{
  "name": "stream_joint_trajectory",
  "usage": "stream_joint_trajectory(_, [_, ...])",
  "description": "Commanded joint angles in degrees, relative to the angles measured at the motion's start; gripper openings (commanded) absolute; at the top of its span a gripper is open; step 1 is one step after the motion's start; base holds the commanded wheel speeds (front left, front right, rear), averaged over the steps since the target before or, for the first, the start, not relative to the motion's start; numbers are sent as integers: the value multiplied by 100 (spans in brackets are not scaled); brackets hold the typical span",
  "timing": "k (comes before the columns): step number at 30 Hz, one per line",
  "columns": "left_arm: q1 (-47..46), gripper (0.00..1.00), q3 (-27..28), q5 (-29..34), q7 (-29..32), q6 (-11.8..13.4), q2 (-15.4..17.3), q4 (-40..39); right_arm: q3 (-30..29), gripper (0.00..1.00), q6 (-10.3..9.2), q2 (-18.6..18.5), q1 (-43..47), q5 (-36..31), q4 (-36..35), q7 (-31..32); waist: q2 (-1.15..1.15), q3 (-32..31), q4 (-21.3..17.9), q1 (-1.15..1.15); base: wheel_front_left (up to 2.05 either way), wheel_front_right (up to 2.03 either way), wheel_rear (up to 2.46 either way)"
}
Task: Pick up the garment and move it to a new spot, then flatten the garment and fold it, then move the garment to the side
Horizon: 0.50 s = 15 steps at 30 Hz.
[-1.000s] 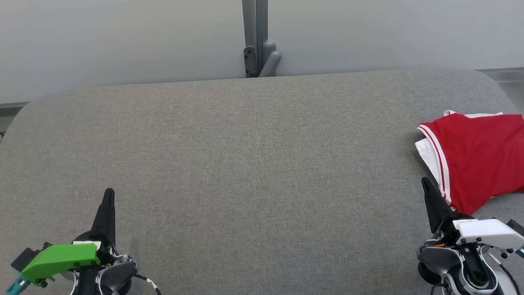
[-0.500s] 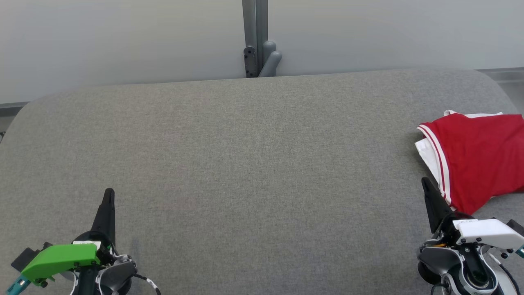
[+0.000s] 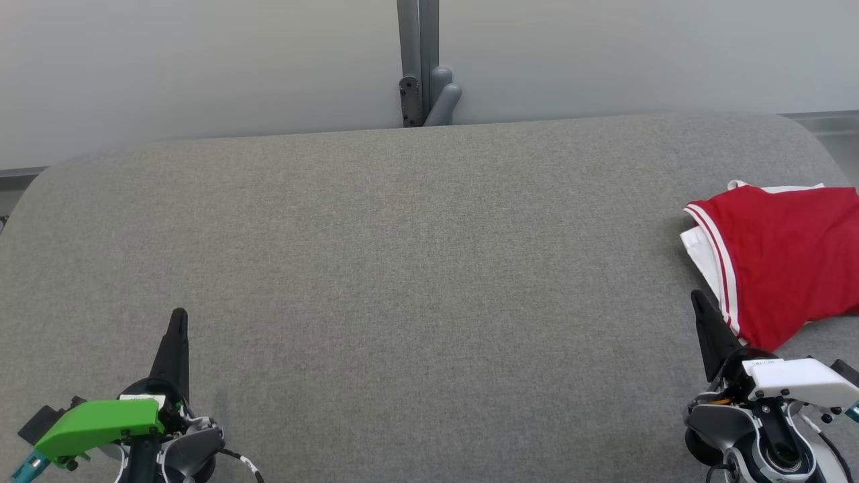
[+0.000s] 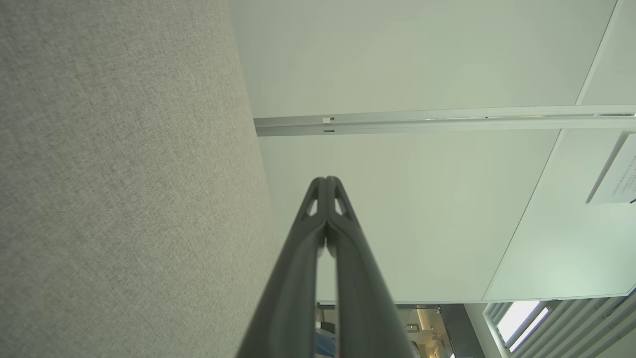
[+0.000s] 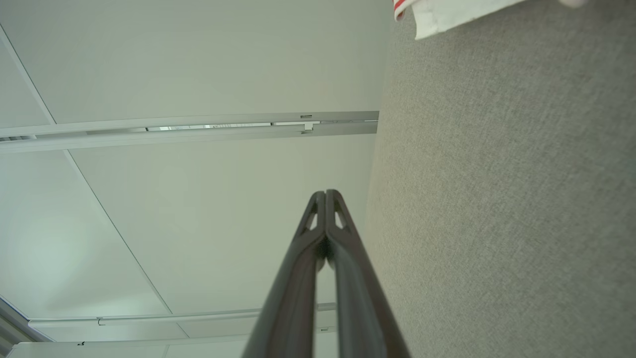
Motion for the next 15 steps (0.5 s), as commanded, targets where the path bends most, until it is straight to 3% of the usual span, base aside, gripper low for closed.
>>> stream_joint_trajectory(1, [-63, 0, 9, -16, 11, -30, 38, -25, -10, 0, 2, -28, -45, 39, -30, 6, 0, 0, 0, 0, 0, 0, 0])
stream_joint_trajectory(15, [-63, 0, 9, -16, 11, -30, 38, -25, -10, 0, 2, -28, -46, 39, -30, 6, 0, 0, 0, 0, 0, 0, 0])
